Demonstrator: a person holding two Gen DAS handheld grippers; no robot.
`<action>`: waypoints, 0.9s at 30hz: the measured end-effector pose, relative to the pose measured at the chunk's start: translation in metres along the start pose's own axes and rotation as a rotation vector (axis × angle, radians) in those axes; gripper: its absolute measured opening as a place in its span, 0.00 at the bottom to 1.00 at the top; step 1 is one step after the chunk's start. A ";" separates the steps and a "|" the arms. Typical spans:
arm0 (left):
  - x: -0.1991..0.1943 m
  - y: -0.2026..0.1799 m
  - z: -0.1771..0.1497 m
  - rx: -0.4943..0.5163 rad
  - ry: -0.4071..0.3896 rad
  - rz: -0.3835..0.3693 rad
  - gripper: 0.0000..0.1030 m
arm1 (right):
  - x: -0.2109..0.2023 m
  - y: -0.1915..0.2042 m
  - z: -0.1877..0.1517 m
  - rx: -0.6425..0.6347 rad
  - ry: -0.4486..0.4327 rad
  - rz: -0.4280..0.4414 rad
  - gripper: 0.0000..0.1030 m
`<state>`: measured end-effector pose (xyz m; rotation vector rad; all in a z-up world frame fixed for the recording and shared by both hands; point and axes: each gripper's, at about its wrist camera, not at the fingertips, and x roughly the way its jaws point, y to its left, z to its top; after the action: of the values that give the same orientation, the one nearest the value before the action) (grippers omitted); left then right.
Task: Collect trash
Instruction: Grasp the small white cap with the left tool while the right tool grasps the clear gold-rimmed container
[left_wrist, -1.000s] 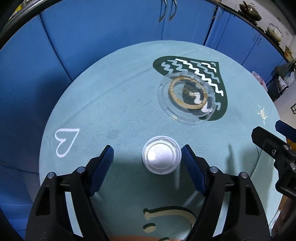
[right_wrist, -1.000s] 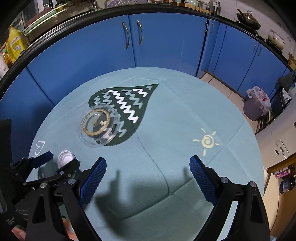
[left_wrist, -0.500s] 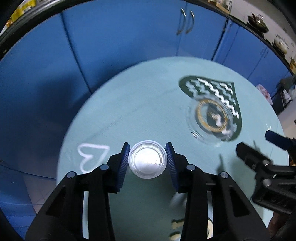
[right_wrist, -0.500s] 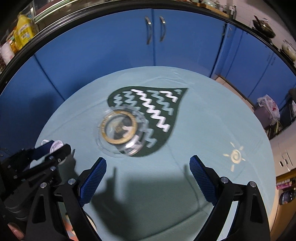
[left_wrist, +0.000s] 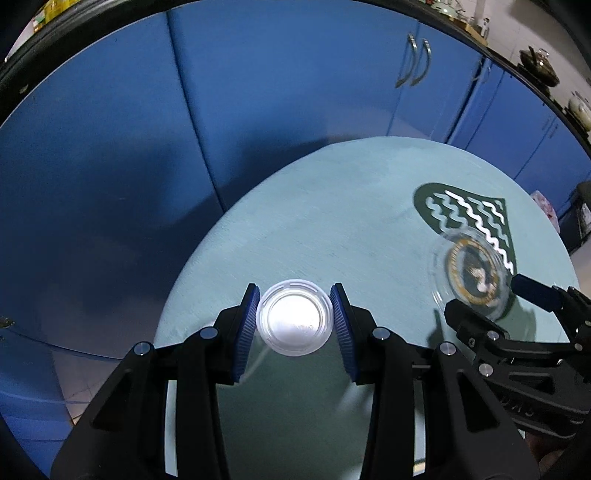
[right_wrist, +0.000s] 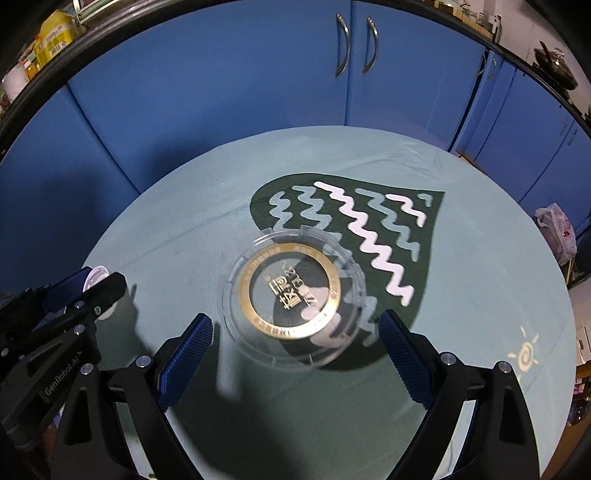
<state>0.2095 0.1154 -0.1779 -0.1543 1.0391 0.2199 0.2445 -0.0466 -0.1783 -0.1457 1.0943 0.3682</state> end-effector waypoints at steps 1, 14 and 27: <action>0.002 0.001 0.002 -0.004 -0.001 0.002 0.40 | 0.002 0.001 0.001 -0.005 0.001 -0.001 0.86; 0.006 0.002 0.008 -0.013 -0.013 0.007 0.40 | 0.012 0.009 0.009 -0.051 -0.004 -0.031 0.83; -0.012 -0.012 0.004 0.020 -0.017 -0.014 0.40 | -0.024 -0.002 -0.008 -0.037 -0.055 -0.061 0.82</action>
<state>0.2101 0.1038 -0.1648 -0.1408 1.0229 0.1980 0.2288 -0.0556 -0.1607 -0.2004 1.0268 0.3360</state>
